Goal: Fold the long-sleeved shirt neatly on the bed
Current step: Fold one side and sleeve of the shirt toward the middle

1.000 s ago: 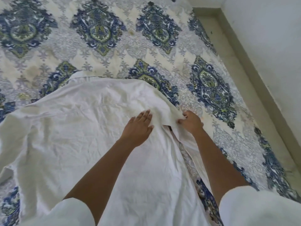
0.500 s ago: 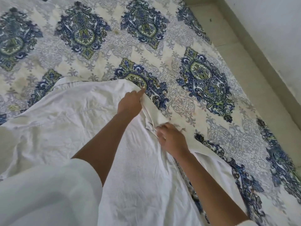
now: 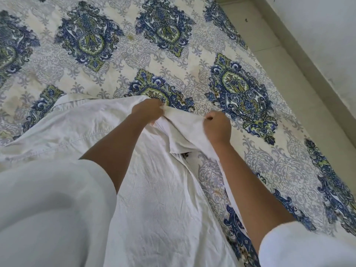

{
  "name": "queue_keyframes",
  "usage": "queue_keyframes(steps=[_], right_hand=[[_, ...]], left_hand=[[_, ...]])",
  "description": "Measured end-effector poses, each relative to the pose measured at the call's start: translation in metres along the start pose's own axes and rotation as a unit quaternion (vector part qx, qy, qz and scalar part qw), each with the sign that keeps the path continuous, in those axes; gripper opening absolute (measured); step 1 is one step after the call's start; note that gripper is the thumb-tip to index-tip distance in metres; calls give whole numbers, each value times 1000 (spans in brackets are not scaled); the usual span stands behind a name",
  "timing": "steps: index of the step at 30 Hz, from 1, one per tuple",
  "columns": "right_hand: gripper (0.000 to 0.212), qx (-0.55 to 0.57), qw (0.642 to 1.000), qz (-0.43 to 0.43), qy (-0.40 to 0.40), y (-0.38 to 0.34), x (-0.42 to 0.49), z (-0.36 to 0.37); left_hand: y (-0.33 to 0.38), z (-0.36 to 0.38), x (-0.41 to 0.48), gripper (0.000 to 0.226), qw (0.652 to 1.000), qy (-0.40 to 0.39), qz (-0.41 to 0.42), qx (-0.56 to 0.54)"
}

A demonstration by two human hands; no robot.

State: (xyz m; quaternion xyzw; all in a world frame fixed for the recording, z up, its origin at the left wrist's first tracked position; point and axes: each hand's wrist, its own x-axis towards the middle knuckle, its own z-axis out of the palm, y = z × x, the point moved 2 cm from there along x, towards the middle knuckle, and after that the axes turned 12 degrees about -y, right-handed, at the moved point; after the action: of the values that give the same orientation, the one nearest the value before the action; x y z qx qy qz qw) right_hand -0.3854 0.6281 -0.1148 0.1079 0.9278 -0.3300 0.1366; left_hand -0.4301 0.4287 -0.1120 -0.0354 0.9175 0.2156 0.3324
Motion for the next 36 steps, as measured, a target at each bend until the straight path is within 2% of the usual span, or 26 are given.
queue_keyframes(steps=[3, 5, 7, 10, 13, 15, 17, 19, 21, 23, 25, 27, 31, 32, 34, 36], right_hand=[[21, -31, 999, -4, 38, -7, 40, -15], [22, -73, 996, -13, 49, -12, 61, -21], [24, -121, 991, -25, 56, -14, 74, -20], [26, -168, 983, -61, 46, -13, 87, -10], [37, -123, 988, -93, 23, -8, 84, -2], [40, -125, 983, -124, 58, -11, 65, 8], [39, -137, 971, -190, 55, -19, 30, 30], [48, -138, 952, -268, -45, -26, -4, 58], [56, -257, 908, -298, -141, -13, -19, 77], [51, -357, 886, -245, -165, 7, 1, 71], [50, -385, 893, -168, -158, 14, 18, 57], [50, -351, 916, -126, -150, 4, 12, 53], [51, -322, 908, -238, -122, 4, -82, 102], [51, -324, 910, -232, -112, 19, -101, 108], [53, -332, 927, -162, -65, 48, -115, 108], [54, -291, 953, -85, -19, 58, -126, 100]], left_hand=[[-2, -5, 12, 31, 988, 44, 9, -145], [-7, -2, 19, 45, 972, 57, 38, -227], [-16, 7, 27, 59, 962, 46, 74, -258], [-31, 22, 35, 55, 933, 76, 88, -340], [-31, 30, 25, 53, 897, 103, 124, -412], [-26, 37, 17, 41, 906, 116, 168, -372], [-21, 48, 9, 37, 937, 147, 191, -252], [-23, 59, 3, 46, 959, 141, 201, -138], [-34, 65, 5, 53, 976, 110, 186, -31], [-44, 63, 7, 57, 981, 91, 166, 52], [-46, 64, -4, 57, 980, 87, 145, 106], [-41, 80, -24, 56, 973, 99, 146, 151], [-49, 134, -67, 65, 973, 107, 127, 158], [-54, 146, -73, 63, 975, 108, 106, 162], [-57, 164, -89, 62, 976, 119, 82, 163], [-51, 184, -114, 62, 973, 129, 89, 169]])
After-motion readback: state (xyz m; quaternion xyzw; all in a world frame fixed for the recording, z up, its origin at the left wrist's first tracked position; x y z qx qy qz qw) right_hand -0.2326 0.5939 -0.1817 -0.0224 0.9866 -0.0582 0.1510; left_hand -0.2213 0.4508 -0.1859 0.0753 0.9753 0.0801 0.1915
